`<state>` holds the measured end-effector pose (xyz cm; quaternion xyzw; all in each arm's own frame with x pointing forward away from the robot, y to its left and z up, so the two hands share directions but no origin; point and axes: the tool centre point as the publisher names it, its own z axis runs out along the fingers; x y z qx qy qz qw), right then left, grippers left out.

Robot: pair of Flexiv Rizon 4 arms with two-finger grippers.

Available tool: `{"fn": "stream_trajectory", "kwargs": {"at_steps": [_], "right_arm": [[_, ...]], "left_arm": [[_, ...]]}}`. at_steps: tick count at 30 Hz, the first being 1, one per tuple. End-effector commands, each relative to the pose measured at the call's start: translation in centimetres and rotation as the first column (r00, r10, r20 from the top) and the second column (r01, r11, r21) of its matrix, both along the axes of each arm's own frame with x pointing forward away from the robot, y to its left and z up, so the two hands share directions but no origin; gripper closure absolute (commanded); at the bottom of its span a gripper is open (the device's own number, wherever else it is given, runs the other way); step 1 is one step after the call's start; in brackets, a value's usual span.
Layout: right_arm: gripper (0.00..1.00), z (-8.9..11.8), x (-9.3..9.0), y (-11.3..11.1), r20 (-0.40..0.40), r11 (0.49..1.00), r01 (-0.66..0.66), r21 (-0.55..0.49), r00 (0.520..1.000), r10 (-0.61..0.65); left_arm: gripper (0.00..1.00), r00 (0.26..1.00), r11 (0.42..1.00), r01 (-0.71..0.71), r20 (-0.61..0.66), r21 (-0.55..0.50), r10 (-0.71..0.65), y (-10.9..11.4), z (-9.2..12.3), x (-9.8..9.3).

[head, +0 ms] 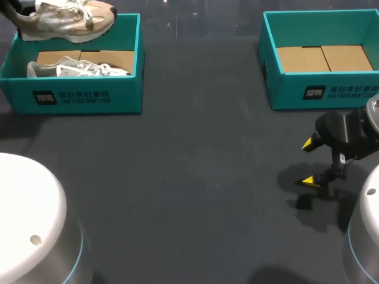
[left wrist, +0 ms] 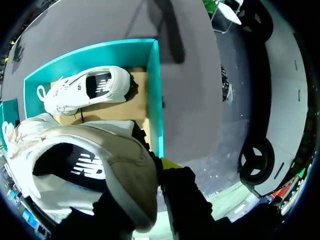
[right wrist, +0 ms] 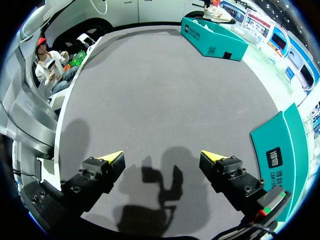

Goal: Take the shoe out of the shoebox, open the shoe tongue, remove and reinsert the insole, then place the shoe into the shoebox

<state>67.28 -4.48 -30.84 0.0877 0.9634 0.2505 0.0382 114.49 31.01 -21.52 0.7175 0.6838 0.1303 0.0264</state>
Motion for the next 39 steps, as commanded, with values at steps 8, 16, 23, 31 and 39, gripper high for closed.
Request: {"fn": "stream_trajectory", "kwargs": {"at_steps": [8, 16, 23, 31, 39], "right_arm": [[0.00, 0.0, -0.1, 0.0, 0.002, 1.000, 0.001, -0.002, 1.000, -0.001], [0.00, 0.0, -0.1, 0.0, 0.002, 1.000, 0.001, -0.002, 1.000, -0.001], [0.00, 0.0, -0.1, 0.0, 0.002, 1.000, 0.001, -0.002, 1.000, -0.001], [0.00, 0.0, -0.1, 0.0, 0.002, 1.000, 0.001, -0.002, 1.000, -0.001], [0.00, 0.0, -0.1, 0.0, 0.002, 1.000, 0.001, -0.002, 1.000, -0.001]], "left_arm": [[1.00, 0.998, 0.999, -0.003, -0.061, 0.036, 0.005, -0.2, -3.7, 2.1], [1.00, 0.997, 0.999, -0.009, -0.080, 0.039, 0.012, 0.1, -3.9, 2.2], [1.00, 0.997, 0.999, -0.009, -0.080, 0.039, 0.012, 0.1, -3.9, 2.2], [1.00, 0.994, 0.997, -0.038, -0.101, 0.069, 0.045, -0.4, -5.8, 3.3], [1.00, 0.990, 0.994, -0.076, -0.116, 0.079, 0.085, 0.0, -6.7, 4.3]]}}
